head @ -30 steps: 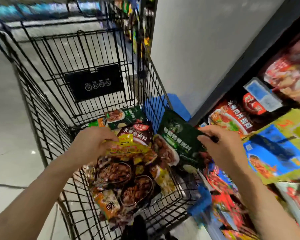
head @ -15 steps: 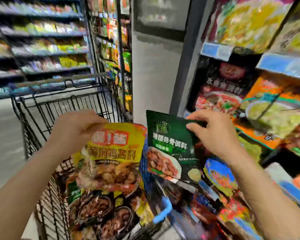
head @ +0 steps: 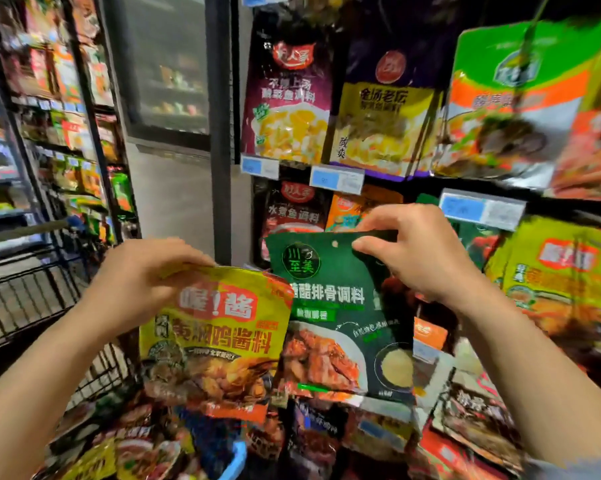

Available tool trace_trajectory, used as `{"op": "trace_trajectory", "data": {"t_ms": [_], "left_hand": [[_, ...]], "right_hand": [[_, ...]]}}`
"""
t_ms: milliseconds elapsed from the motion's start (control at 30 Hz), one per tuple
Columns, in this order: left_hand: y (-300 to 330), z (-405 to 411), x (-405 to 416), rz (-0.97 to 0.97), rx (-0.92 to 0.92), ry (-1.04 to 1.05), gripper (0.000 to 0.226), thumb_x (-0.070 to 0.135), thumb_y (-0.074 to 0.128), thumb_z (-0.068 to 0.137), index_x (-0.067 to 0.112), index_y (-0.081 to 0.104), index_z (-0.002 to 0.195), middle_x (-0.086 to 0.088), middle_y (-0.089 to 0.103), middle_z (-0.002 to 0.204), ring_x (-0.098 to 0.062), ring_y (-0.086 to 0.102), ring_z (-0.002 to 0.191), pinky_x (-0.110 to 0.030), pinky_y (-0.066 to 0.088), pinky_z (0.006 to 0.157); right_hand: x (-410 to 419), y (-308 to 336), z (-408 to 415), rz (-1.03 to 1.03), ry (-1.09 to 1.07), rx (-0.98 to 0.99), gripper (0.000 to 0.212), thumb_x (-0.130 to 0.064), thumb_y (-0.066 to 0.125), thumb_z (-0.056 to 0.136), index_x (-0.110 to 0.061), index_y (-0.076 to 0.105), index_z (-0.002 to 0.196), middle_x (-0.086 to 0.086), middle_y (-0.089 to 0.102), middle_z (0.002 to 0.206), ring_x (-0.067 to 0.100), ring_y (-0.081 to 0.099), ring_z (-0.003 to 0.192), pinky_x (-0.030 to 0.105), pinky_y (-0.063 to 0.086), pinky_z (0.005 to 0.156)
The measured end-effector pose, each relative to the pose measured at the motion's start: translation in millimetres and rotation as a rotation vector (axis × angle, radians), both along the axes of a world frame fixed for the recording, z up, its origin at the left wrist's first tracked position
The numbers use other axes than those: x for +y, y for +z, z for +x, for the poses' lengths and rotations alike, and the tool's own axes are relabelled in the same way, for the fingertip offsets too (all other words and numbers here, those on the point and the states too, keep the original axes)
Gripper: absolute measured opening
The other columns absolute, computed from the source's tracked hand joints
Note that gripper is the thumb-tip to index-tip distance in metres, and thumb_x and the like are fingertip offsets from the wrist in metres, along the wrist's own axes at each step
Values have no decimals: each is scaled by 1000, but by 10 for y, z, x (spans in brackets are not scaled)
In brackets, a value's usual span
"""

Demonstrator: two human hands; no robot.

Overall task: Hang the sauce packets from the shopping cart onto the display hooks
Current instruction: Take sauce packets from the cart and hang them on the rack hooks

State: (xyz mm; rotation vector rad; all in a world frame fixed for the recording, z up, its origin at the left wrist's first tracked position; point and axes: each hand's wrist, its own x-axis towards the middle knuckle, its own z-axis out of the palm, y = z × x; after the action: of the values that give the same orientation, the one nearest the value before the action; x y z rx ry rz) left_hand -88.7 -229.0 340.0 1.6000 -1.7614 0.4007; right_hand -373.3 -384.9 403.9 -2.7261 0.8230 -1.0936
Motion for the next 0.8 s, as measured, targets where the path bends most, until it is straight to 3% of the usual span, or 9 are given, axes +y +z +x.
{"op": "trace_trajectory", "data": {"t_ms": [133, 200, 267, 400, 500, 567, 633, 733, 800], "left_hand": [[206, -186, -379, -52, 16, -145, 27, 7, 73, 70, 25, 73, 90, 33, 61, 94, 12, 58, 84, -16, 48, 68], [283, -273, -578, -66, 57, -200, 36, -1, 77, 69, 27, 73, 90, 24, 65, 93, 3, 62, 82, -26, 52, 69], [366, -394, -757, -90, 65, -260, 33, 7, 73, 70, 31, 70, 93, 21, 68, 88, -2, 64, 83, -35, 54, 69], [471, -723, -1093, -115, 89, -389, 28, 4, 75, 74, 26, 73, 91, 13, 70, 88, -9, 66, 84, -41, 55, 72], [426, -957, -1308, -97, 79, -487, 18, 26, 64, 76, 28, 72, 91, 11, 71, 89, -13, 68, 86, -42, 56, 72], [357, -1072, -1452, -70, 97, -524, 23, 33, 59, 73, 30, 72, 92, 12, 71, 89, -12, 68, 86, -42, 57, 72], [288, -1171, -1595, -60, 80, -527, 28, 21, 61, 68, 32, 72, 92, 16, 70, 89, -12, 68, 86, -41, 56, 71], [227, -1322, -1728, -61, 53, -560, 51, 12, 60, 62, 42, 60, 102, 39, 61, 87, -7, 65, 86, -39, 56, 74], [194, -1380, -1792, -61, 57, -582, 51, 9, 62, 63, 42, 59, 103, 40, 60, 88, -7, 64, 86, -40, 56, 74]], "right_hand": [[1, 139, -345, -33, -153, -56, 11, -23, 72, 79, -17, 73, 88, -4, 73, 89, 11, 63, 83, 22, 40, 70], [16, 183, -514, -69, -228, -93, 10, -23, 73, 78, -18, 74, 86, -4, 73, 88, 16, 66, 86, 28, 47, 76], [47, 211, -683, -108, -315, -124, 10, -25, 74, 77, -19, 74, 85, -3, 74, 88, 18, 67, 87, 35, 51, 78], [147, 204, -1023, -123, -465, -132, 9, -26, 73, 77, -20, 74, 85, -3, 73, 88, 20, 67, 86, 38, 51, 77], [241, 143, -1258, -120, -579, -74, 11, -25, 72, 80, -18, 74, 89, -3, 73, 91, 18, 66, 88, 33, 49, 75], [273, 73, -1400, -118, -645, -46, 12, -26, 71, 81, -18, 73, 89, -2, 73, 91, 19, 66, 89, 34, 50, 74], [289, 4, -1518, -113, -702, -14, 12, -27, 71, 80, -18, 73, 87, -1, 73, 90, 22, 66, 88, 37, 51, 75], [301, -79, -1651, -91, -753, 7, 11, -25, 71, 80, -17, 73, 87, -1, 73, 90, 23, 66, 88, 39, 51, 76], [294, -123, -1698, -66, -761, 4, 10, -24, 70, 81, -17, 72, 88, -2, 73, 91, 22, 66, 89, 37, 50, 78]]}}
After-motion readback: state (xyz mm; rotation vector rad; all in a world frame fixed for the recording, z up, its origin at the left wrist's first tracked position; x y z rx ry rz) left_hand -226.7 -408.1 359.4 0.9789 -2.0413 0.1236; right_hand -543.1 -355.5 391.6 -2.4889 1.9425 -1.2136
